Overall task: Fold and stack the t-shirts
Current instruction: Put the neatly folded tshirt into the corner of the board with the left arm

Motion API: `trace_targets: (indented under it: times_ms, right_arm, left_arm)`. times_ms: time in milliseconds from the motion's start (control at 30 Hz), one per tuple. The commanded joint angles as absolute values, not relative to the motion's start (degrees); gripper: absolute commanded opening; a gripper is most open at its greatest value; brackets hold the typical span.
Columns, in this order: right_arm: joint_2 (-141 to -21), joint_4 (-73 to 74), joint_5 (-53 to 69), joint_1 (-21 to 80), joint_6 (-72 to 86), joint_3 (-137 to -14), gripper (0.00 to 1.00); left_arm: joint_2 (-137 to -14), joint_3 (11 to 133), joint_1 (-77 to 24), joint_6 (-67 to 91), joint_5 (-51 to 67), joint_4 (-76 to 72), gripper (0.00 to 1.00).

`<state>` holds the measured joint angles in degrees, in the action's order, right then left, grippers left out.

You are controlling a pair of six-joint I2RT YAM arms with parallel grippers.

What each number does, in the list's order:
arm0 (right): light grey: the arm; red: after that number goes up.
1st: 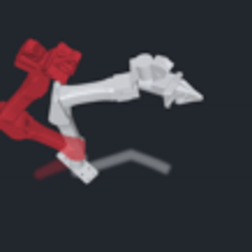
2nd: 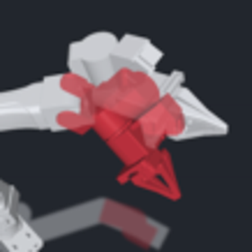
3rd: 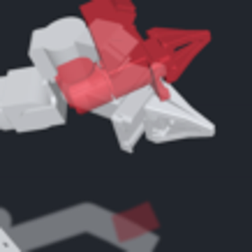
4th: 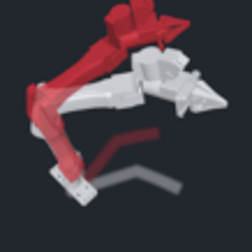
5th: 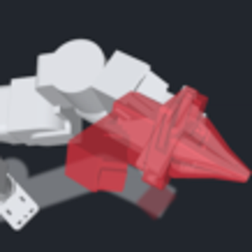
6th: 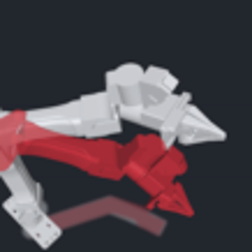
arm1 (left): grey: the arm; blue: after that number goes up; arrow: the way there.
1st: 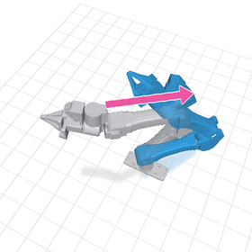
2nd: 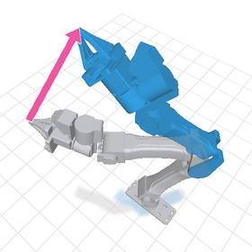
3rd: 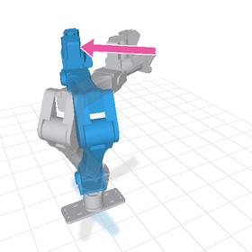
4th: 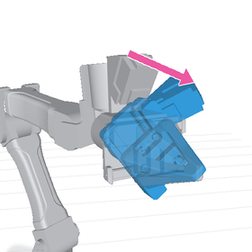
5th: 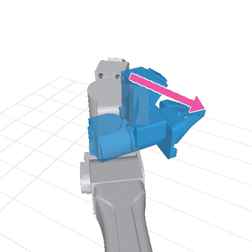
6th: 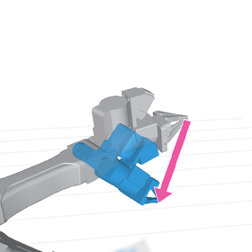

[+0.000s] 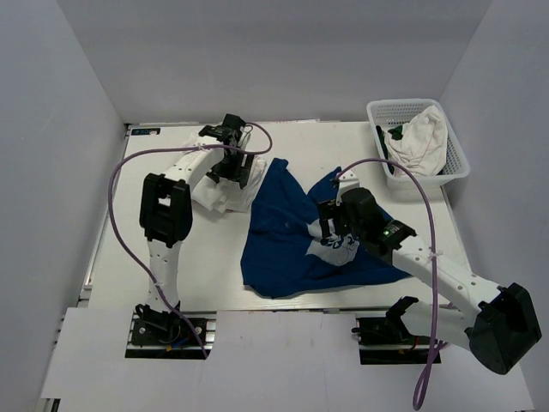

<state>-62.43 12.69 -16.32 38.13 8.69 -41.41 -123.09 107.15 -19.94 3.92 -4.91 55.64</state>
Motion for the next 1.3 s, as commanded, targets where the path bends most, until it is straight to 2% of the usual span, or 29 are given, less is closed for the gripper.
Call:
trace_targets:
  times_ms: [0,33,133,167,267,300,400,667,967,1267]
  right_arm:
    - [-60.6,11.5,-16.9,37.4,9.7,-40.9,0.90]
    - [-60.4,11.5,-16.8,37.4,9.6,-40.6,0.90]
    - [-59.9,11.5,-16.5,37.0,9.6,-40.3,0.90]
    - [-59.5,11.4,-16.4,36.6,9.8,-40.3,0.90]
    - [-59.3,11.1,-16.4,36.3,9.8,-39.8,0.90]
    - [-59.2,11.0,-16.1,36.0,9.8,-39.7,0.90]
    - [-59.2,11.3,-16.1,35.9,9.9,-39.7,0.90]
    - [-58.3,11.3,-16.2,35.3,10.3,-39.0,0.90]
    - [-57.4,11.9,-15.7,34.5,10.5,-38.6,0.90]
    - [-57.1,11.7,-15.0,33.9,11.1,-38.1,0.90]
  left_arm:
    - [-124.6,111.5,-21.4,2.1,-11.6,59.4,0.89]
    - [-125.5,112.1,-21.4,2.7,-13.0,60.7,0.86]
    - [-127.4,113.5,-22.0,3.9,-17.3,61.9,0.62]
    - [-127.4,114.0,-22.0,4.7,-17.3,61.9,0.46]
    - [-126.2,114.0,-22.0,4.7,-16.6,60.7,0.30]
    - [-126.2,114.5,-22.0,4.7,-16.1,60.7,0.20]
    - [-124.7,116.1,-22.0,5.2,-14.6,59.4,0.00]
    - [-119.1,118.9,-22.0,7.4,-7.5,54.9,0.00]
    - [-121.5,126.5,-22.0,12.2,-6.9,57.0,0.00]
    - [-122.1,126.1,-22.0,16.3,-4.0,50.3,0.00]
